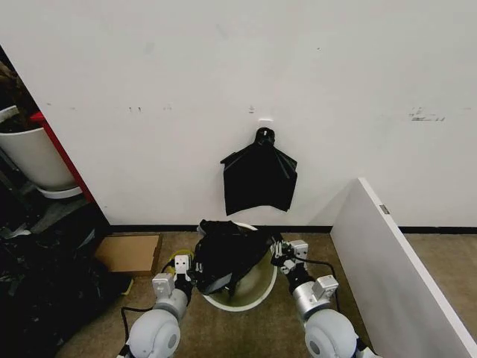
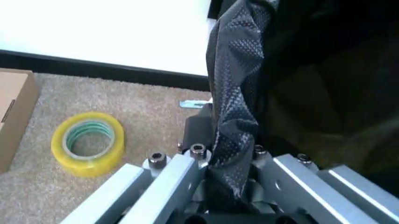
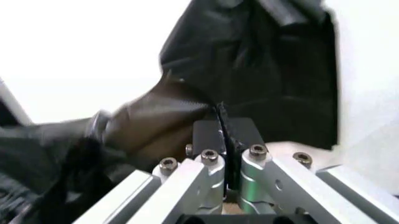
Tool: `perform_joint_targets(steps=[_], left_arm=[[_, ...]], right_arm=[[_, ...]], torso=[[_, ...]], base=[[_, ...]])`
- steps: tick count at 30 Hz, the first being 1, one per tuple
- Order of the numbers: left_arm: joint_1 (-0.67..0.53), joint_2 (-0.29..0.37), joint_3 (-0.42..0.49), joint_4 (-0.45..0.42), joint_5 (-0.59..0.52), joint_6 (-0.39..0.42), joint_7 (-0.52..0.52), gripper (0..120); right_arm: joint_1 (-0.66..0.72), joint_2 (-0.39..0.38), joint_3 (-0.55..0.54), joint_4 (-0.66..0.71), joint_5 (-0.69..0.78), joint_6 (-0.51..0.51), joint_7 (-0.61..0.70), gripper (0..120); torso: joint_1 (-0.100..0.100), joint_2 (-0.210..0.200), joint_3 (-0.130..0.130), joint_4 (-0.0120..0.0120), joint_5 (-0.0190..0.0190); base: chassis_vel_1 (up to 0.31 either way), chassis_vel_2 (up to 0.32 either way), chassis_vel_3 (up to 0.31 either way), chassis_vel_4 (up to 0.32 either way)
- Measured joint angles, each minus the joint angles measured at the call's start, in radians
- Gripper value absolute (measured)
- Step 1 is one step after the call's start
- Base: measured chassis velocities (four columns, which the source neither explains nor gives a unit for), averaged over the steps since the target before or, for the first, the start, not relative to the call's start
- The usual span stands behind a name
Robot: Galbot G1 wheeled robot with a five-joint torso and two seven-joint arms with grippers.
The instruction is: Place the garbage bag over the trash bin.
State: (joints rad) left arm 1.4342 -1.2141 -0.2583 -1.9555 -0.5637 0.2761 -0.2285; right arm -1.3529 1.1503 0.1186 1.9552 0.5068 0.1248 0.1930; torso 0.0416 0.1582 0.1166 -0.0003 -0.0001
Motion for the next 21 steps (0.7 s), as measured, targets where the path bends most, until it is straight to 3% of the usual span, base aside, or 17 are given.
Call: perform_joint_targets(steps=[11, 21], left_arm=[[0.041, -0.001, -0.022, -0.074, -0.06, -0.003, 0.038, 0], [0.035, 0.004, -0.055, -0.093, -0.101, -0.004, 0.047, 0]], right_arm=[[-0.002, -0.005, 0.077, -0.075, 0.016, -0.036, 0.044, 0], [0.0, -0.006, 0.095, -0.127, 0.052, -0.047, 0.007, 0]], torso=[[0.0, 0.0, 0.0, 0.0001, 0.0002], [0.0, 0.0, 0.0, 0.0001, 0.0002]], base=[[0.0, 0.0, 0.0, 0.0], [0.0, 0.0, 0.0, 0.0]])
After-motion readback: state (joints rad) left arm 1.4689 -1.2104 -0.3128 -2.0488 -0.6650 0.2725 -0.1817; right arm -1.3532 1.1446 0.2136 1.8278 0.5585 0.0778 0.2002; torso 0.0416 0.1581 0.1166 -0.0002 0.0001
